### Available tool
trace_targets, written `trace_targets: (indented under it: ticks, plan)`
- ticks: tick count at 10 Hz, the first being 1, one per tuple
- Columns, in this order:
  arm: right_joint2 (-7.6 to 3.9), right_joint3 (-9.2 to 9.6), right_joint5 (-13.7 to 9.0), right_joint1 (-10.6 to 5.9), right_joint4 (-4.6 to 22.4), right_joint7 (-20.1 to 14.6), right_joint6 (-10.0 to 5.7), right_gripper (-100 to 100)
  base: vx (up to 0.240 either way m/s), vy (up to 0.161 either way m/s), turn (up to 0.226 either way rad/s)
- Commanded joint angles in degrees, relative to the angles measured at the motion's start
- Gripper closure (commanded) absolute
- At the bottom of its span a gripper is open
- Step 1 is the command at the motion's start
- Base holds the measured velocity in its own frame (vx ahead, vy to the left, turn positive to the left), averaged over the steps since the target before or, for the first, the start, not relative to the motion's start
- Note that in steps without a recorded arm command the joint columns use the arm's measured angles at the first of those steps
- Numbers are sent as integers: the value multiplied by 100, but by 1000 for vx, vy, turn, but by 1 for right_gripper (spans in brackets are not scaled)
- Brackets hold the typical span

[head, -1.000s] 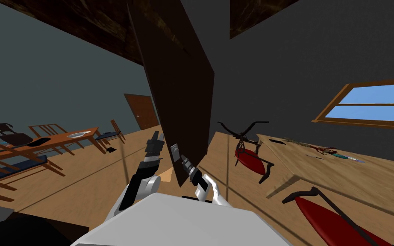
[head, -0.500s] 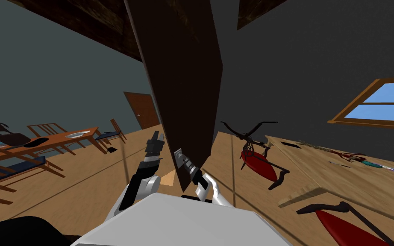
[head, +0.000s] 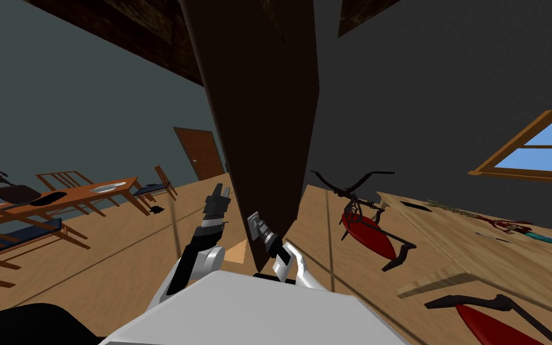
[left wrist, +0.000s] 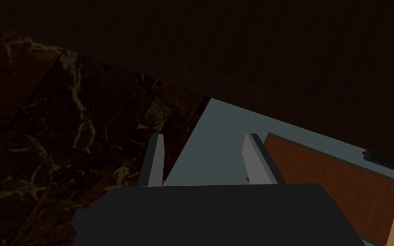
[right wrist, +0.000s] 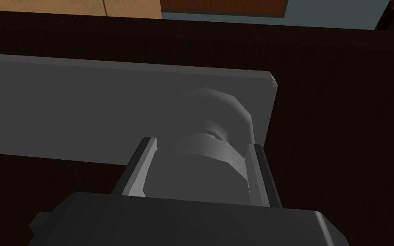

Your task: Push the door open

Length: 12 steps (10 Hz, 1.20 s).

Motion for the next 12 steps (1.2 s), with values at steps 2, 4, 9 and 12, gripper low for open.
trace_targets:
  ticks: [2, 4, 9, 12]
  plan:
    - [-10, 8, 1, 14, 10, -1, 8, 100, -12, -19, -1]
    - [-10, 8, 1, 14, 10, -1, 8, 100, -3, -4, -2]
    - [-153, -136, 272, 229, -130, -75, 56, 100, 62, 144, -84]
    - [-210, -254, 496, 408, -253, -143, 90, 100, 80, 214, -145]
